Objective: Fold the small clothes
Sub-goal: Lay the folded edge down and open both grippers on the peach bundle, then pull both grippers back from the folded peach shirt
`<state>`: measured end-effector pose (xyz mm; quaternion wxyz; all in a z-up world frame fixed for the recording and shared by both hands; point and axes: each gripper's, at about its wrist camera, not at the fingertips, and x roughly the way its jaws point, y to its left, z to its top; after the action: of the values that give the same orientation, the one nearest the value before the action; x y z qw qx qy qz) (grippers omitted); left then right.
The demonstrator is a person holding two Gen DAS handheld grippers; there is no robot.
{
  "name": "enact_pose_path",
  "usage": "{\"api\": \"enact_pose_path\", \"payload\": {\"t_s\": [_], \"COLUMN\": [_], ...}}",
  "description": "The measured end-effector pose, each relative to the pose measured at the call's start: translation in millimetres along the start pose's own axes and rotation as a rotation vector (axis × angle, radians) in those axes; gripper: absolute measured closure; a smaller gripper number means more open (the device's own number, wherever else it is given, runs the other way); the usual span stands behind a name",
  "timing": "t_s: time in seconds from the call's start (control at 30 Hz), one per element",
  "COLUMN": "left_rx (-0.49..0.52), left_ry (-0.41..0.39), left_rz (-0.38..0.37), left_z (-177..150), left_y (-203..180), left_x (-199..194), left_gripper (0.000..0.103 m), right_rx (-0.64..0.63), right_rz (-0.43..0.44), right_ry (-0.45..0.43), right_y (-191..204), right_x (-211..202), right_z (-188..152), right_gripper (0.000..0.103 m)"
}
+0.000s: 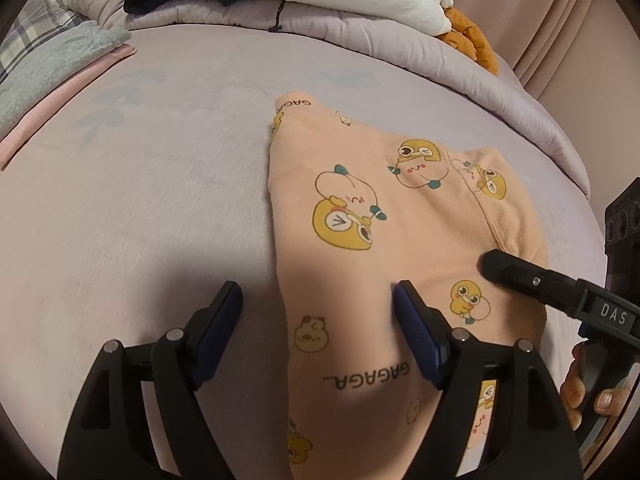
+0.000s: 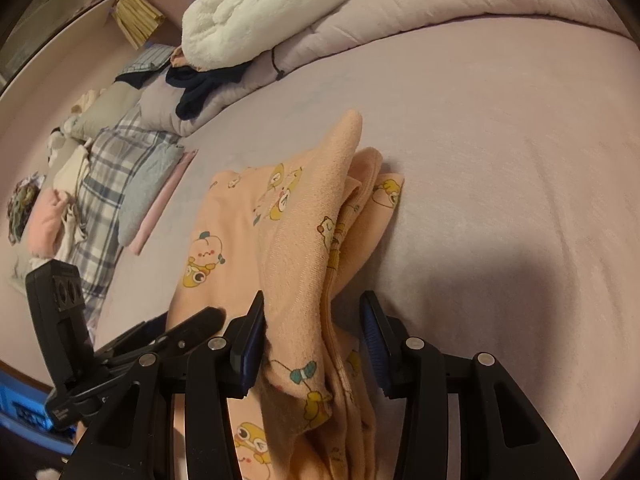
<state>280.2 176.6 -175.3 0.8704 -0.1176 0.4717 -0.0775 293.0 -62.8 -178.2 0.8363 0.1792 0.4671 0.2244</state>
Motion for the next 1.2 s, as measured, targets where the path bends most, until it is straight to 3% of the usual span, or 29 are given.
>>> {"api": "enact_pose_path", "payload": {"t_s": [1.2], "left_rx": [-0.004], "left_ry": [0.032], "left_rz": [0.036], "left_z": [-34], "left_y": [4], "left_x": [-23], "left_gripper": [0.023], "right_rx": [0.012], "right_rz": [-0.042], "right_ry": [-0.004], "right_y": [0], "right_x": [-17], "right_z": [-9], "right_gripper": [0.058]}}
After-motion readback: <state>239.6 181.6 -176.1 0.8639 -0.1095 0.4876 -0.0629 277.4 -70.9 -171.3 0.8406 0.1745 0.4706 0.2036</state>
